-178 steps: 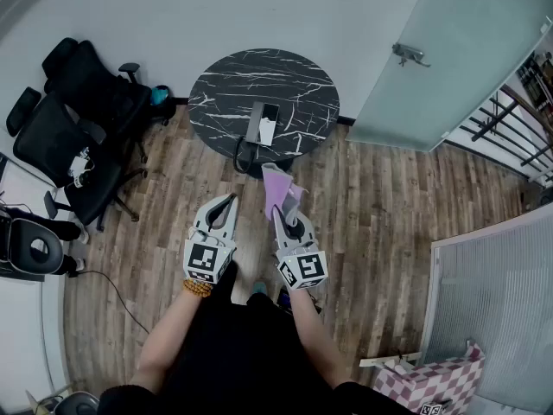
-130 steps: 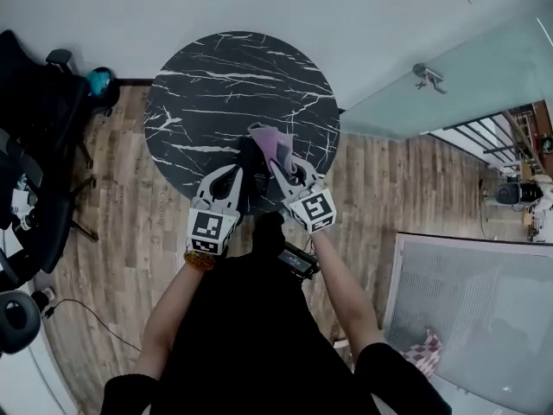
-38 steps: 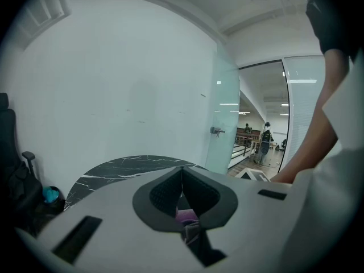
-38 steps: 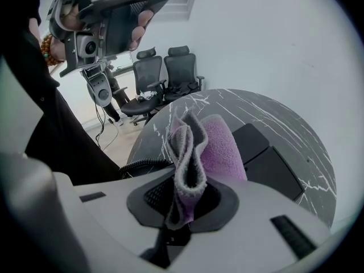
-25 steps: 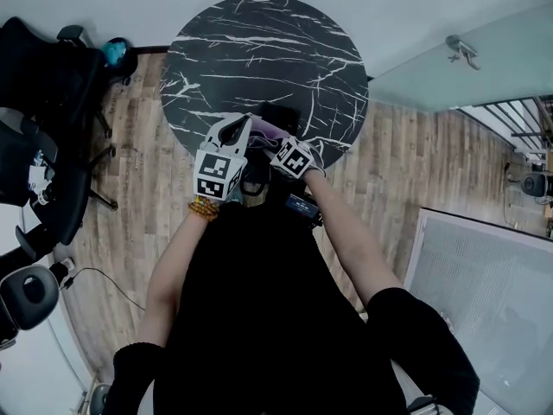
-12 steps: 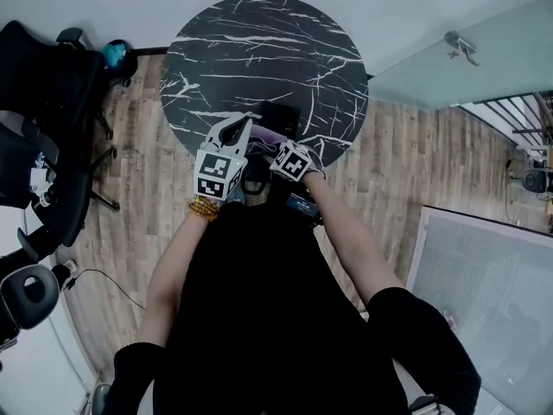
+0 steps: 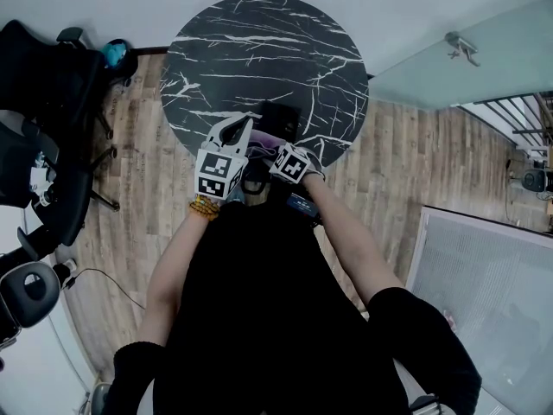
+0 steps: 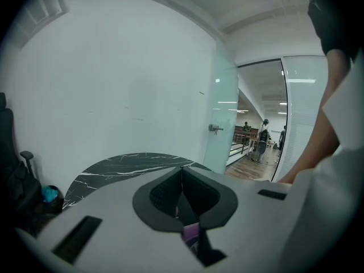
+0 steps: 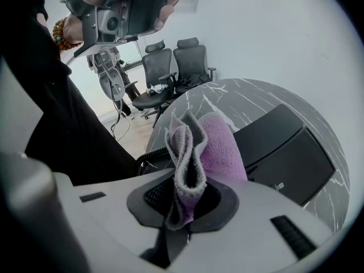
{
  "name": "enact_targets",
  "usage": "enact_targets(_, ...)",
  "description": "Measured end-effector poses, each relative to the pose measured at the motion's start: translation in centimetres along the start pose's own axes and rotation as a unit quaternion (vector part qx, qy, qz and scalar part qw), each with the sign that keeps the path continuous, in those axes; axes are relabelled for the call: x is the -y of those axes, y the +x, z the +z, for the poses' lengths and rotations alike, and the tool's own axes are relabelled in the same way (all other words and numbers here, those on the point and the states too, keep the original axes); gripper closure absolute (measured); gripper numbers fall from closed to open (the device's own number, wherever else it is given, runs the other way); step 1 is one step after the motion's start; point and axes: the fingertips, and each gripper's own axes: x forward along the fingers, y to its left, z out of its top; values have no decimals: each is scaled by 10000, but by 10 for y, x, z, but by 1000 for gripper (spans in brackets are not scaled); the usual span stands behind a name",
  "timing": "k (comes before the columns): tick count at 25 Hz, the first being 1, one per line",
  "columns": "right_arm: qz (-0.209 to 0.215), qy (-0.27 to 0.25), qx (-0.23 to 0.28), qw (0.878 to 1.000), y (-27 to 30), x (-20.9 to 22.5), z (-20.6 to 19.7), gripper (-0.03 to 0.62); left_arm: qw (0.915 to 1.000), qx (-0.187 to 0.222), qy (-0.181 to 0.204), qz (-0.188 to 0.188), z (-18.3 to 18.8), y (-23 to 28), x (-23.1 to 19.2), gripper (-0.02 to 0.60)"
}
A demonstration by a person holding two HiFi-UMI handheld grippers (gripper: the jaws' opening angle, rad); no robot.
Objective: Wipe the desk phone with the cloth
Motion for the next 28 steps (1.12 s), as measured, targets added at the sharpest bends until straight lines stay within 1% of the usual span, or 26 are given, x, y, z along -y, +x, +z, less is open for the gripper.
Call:
enact_targets(15, 195, 156, -47, 9997, 5, -11, -5, 540, 10000, -23, -3, -32, -2, 2, 2, 568)
enact_targets(20, 214, 267, 8, 9994, 6, -9, -5, 540, 10000, -43, -17, -19, -4, 1, 1, 568)
enact_targets(21, 278, 354, 35, 9990, 6, -9, -4, 540, 10000, -45, -19, -18, -5, 1, 2, 568)
enact_targets(23, 556, 695, 121, 9960, 6, -8, -4, 540, 10000, -33, -19, -16, -4, 1, 2, 568)
enact_targets(26, 1095, 1360, 523, 9832, -7, -5, 6, 539, 10000, 1, -18, -6, -2, 1, 1, 568)
enact_targets(28, 1302, 1497, 765, 9771, -22, 1, 14, 540, 10000, 3, -31, 9, -1, 0, 0, 568)
